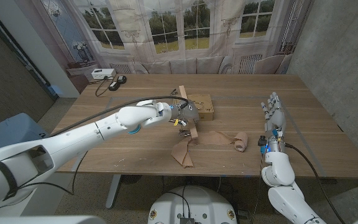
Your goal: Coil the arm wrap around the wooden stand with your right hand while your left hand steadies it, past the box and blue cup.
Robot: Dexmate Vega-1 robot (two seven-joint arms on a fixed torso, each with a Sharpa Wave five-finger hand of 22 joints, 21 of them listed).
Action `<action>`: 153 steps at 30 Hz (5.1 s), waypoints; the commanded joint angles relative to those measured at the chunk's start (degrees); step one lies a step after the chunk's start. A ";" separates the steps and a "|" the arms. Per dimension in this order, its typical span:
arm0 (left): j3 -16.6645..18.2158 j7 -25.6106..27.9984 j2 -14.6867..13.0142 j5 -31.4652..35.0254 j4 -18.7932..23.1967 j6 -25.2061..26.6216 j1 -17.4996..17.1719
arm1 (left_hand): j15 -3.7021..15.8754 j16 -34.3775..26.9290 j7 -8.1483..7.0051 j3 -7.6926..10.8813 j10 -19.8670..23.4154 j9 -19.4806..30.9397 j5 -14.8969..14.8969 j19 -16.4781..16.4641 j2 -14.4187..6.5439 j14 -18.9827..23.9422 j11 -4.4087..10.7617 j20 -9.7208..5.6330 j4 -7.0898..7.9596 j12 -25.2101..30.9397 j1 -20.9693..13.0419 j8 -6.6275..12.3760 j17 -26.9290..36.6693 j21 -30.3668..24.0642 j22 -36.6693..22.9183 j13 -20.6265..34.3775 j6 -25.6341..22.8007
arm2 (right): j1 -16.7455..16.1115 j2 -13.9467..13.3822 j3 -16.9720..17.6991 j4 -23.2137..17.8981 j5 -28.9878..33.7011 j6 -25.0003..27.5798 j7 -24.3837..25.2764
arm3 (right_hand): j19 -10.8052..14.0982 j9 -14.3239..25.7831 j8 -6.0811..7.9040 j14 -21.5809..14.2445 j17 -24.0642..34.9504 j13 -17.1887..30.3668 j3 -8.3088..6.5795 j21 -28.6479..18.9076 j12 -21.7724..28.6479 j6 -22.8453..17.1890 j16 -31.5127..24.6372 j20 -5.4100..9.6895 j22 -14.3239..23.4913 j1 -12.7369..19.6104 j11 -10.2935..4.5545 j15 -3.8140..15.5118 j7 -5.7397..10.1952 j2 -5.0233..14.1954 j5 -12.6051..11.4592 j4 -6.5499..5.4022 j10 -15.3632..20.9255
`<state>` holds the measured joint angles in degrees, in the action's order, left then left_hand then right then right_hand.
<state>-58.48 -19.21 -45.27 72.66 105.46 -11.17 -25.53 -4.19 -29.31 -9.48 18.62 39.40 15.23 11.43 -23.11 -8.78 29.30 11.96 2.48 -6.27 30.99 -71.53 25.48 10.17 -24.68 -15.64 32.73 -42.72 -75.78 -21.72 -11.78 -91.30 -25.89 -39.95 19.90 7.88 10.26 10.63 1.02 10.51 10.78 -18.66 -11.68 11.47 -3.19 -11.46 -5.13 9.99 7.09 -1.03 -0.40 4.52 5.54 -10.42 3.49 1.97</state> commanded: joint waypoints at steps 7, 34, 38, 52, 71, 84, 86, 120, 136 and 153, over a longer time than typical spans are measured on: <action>0.96 17.93 -1.92 5.87 0.79 2.47 -2.19 | 16.92 -9.51 7.26 1.49 0.28 6.18 2.25 -14.03 -2.50 25.97 -4.89 -4.77 3.48 10.98 -1.40 2.70 35.85 -16.83 -9.25 12.12 -3.35 | -0.55 -0.76 0.35 -0.68 -0.23 -0.34 -0.17 | 0.51 0.09 0.27 -0.51 0.13 0.24 -0.40 -0.11 -0.19 -0.13 -0.01 0.12 0.29 -0.05 0.09 0.12 0.27 -0.12 -0.58 0.10 0.35; 4.92 29.68 -0.14 2.96 3.01 8.96 -5.95 | 16.13 -28.70 7.70 8.99 5.28 26.78 12.52 -27.95 -1.39 40.55 -4.84 -13.50 15.09 29.14 5.08 9.50 60.80 -47.50 -21.48 38.33 9.57 | -3.46 -2.56 1.76 -3.51 -0.72 -1.39 -0.45 | 0.76 0.10 0.28 -0.90 0.14 0.24 -0.50 -0.09 -0.14 -0.47 0.07 0.08 0.30 -0.11 0.07 0.05 0.12 -0.23 -0.56 0.14 0.67; 5.33 32.48 0.28 1.94 2.21 9.31 -6.41 | 16.09 -30.74 7.35 10.17 6.16 27.68 12.65 -29.24 -1.28 41.80 -4.63 -13.79 15.64 31.35 6.10 9.93 60.81 -48.12 -20.71 38.35 10.07 | -3.69 -2.67 1.80 -3.55 -0.97 -1.56 -0.64 | 0.72 0.10 0.31 -0.88 0.15 0.24 -0.50 -0.07 -0.11 -0.58 0.09 0.20 0.30 -0.15 0.01 0.09 0.17 -0.24 -0.56 0.12 0.76; 9.33 46.29 5.72 -10.05 -2.62 14.54 -10.94 | 16.21 -34.08 9.60 12.43 5.26 25.37 11.81 -30.44 -1.02 41.68 -5.38 -14.47 14.76 34.99 7.67 10.14 60.64 -48.70 -17.27 37.59 5.74 | -4.50 -2.69 2.10 -3.75 -0.80 -2.57 -0.60 | 0.75 0.10 0.30 -0.90 0.17 0.24 -0.54 -0.04 -0.15 -0.76 0.14 0.28 0.30 -0.23 0.14 0.18 0.13 -0.25 -0.56 0.10 0.79; 19.90 58.11 15.29 -52.90 -16.59 -8.92 -15.05 | 16.08 -38.63 10.28 17.91 4.86 25.96 9.97 -30.33 -1.03 42.80 -5.60 -14.59 15.01 34.75 10.20 8.52 60.23 -55.08 -16.70 38.13 8.21 | -4.98 -3.01 2.15 -4.93 0.30 -2.40 0.19 | 0.83 0.10 0.23 -0.88 0.15 0.24 -0.65 -0.01 -0.18 -0.82 0.23 0.22 0.30 -0.23 0.15 0.20 0.04 -0.26 -0.57 0.14 0.86; 22.55 48.74 21.55 -73.31 -26.26 -25.69 -15.17 | 16.03 -39.74 10.76 19.48 4.25 29.92 10.52 -30.05 -0.98 42.83 -5.71 -14.58 15.34 38.49 11.85 10.84 60.23 -56.31 -16.98 38.41 10.24 | -4.53 -3.08 2.02 -4.79 0.43 -2.12 0.27 | 0.90 0.10 0.21 -0.86 0.14 0.24 -0.70 -0.01 -0.19 -0.85 0.27 0.22 0.30 -0.21 0.28 0.17 -0.10 -0.29 -0.57 0.19 0.90; 22.87 46.73 22.64 -76.46 -27.59 -27.34 -15.20 | 16.03 -39.85 10.66 19.63 4.25 30.33 10.56 -30.00 -0.98 42.79 -5.71 -14.60 15.35 38.92 12.02 11.09 60.23 -56.42 -16.97 38.41 10.45 | -4.46 -3.15 2.02 -4.78 0.36 -2.00 0.22 | 0.89 0.10 0.20 -0.85 0.13 0.24 -0.72 0.00 -0.19 -0.84 0.28 0.32 0.30 -0.19 0.27 0.19 -0.10 -0.28 -0.57 0.20 0.92; 35.44 16.14 40.21 -118.88 -37.97 -34.54 -21.38 | 16.04 -41.30 10.60 21.27 2.41 33.54 10.84 -29.12 -1.03 42.17 -5.19 -14.62 15.44 44.35 14.53 13.69 60.19 -57.56 -15.94 38.36 11.91 | -12.35 -3.21 7.15 -16.34 17.74 11.30 16.45 | 5.37 0.33 2.20 -7.14 0.02 0.37 -5.33 -0.90 1.00 -9.78 -0.86 1.83 0.34 10.82 1.74 -0.88 -3.39 1.38 -0.53 6.22 7.51; 42.48 8.82 48.23 -125.44 -40.75 -34.49 -23.19 | 16.06 -41.96 10.65 22.03 1.35 34.37 10.95 -28.78 -1.26 42.17 -5.37 -14.56 15.54 46.72 15.76 14.40 60.09 -58.12 -15.33 38.33 12.97 | -20.12 -5.97 10.05 -29.46 25.43 32.84 22.96 | 6.12 0.78 1.63 -8.25 0.12 0.55 -6.90 -0.64 0.42 -12.21 -0.37 2.22 0.40 16.96 1.59 -0.69 -4.15 1.13 -0.88 6.57 8.69; 44.54 9.49 49.87 -124.66 -38.95 -31.87 -24.01 | 16.10 -42.32 10.48 22.67 0.67 34.47 10.86 -28.50 -1.40 42.03 -5.18 -14.61 15.48 48.46 16.58 14.69 60.05 -58.58 -14.91 38.29 13.56 | -29.91 -14.43 15.02 -48.20 25.62 66.54 16.87 | 4.14 0.83 -0.06 -4.66 0.13 0.68 -9.36 0.08 -0.46 -6.17 0.72 0.82 0.38 24.77 1.45 -2.25 -3.22 1.45 -2.31 7.25 5.23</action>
<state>-15.48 -9.33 3.13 -51.81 65.84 -44.78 -49.13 11.86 -71.30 1.00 31.16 40.24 49.87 22.09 -51.83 -9.73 71.34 6.58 -6.99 -0.53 69.00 -54.95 39.89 70.18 -82.70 -30.52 63.30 -29.42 -100.24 -31.06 0.46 -129.00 -0.67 5.85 40.47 12.33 10.80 10.80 -4.74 10.54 11.35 -26.87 -11.73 10.80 -10.73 -11.01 -3.93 10.28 29.75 0.41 -1.97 1.21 6.88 -11.91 10.58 7.46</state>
